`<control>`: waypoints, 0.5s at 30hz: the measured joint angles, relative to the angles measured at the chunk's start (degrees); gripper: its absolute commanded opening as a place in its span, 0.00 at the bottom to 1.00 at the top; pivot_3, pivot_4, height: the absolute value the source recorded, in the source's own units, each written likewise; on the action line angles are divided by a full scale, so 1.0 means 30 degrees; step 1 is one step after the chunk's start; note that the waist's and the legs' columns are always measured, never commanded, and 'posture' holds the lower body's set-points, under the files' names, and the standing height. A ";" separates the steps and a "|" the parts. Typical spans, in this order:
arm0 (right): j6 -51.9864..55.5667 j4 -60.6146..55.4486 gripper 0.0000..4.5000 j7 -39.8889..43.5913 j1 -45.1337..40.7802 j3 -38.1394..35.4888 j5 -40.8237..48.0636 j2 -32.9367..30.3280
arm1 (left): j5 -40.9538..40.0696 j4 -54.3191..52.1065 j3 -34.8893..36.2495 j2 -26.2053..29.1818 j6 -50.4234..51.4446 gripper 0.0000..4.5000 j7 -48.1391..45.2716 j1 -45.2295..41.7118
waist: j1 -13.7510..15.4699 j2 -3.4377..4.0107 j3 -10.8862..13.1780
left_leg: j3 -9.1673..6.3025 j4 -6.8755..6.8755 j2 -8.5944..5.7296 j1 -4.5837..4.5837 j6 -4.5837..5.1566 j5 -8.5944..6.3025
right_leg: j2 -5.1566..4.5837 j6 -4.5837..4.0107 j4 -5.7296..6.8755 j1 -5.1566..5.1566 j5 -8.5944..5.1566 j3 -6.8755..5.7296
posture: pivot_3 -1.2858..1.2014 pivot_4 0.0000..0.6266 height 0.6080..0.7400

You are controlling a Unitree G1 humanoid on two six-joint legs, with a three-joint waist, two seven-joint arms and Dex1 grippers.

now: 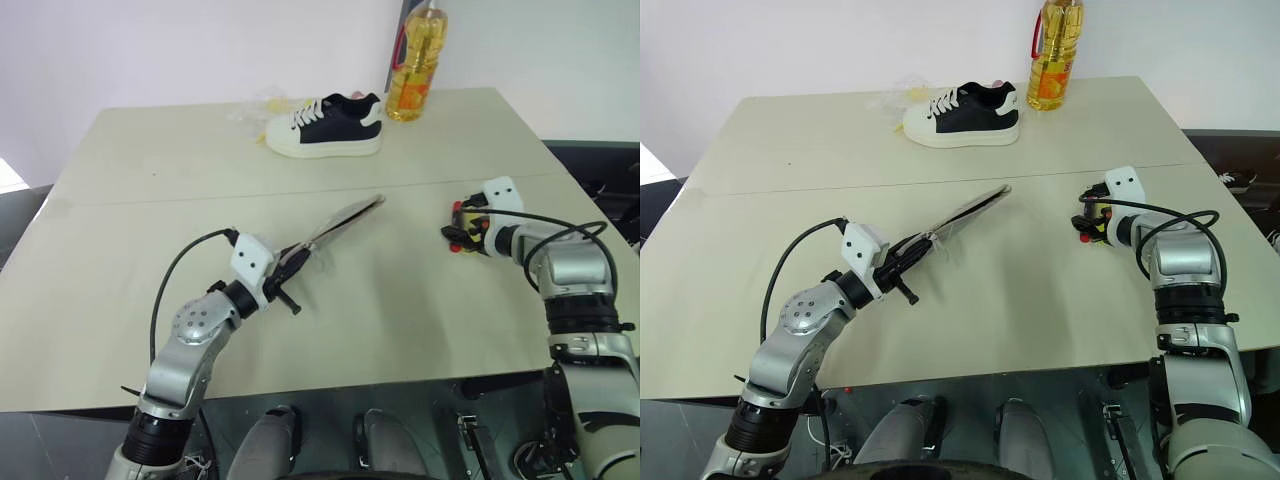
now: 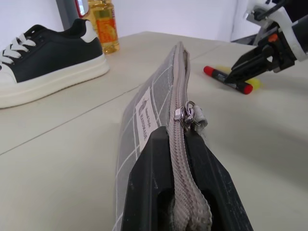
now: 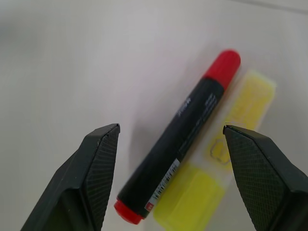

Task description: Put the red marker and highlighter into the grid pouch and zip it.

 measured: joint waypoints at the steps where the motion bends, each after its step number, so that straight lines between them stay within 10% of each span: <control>1: -0.0018 0.0051 0.79 0.0001 -0.0060 0.0004 0.0004 0.0053 | 0.0000 0.0000 0.0000 -0.0022 0.0002 0.00 0.0047 -0.0001 | -0.0006 0.0001 -0.0001 | 0.0000 0.0000 0.0000 0.0001 0.0000 0.0000 | 0.0000 0.0000 0.0001 0.0001 0.0000 0.0001 | 0.52 0.24 0.99; 8: 0.0127 0.0327 0.79 0.0023 -0.0271 0.0005 0.0107 0.0583 | 0.0003 0.0000 -0.0022 -0.0254 -0.0008 0.00 0.0441 0.0030 | 0.0019 0.0001 -0.0001 | -0.0001 0.0005 -0.0002 0.0006 0.0000 0.0000 | -0.0001 0.0001 0.0000 0.0012 0.0000 0.0001 | 0.52 0.24 0.99; 15: 0.0228 0.0247 0.16 0.0130 -0.0239 0.0919 -0.0062 0.1012 | 0.0008 -0.0005 -0.0034 -0.0301 -0.0065 0.00 0.0645 0.0192 | -0.0002 0.0003 -0.0003 | -0.0001 0.0004 0.0000 0.0011 -0.0001 0.0000 | 0.0001 0.0000 0.0001 0.0012 0.0000 0.0001 | 0.52 0.24 0.99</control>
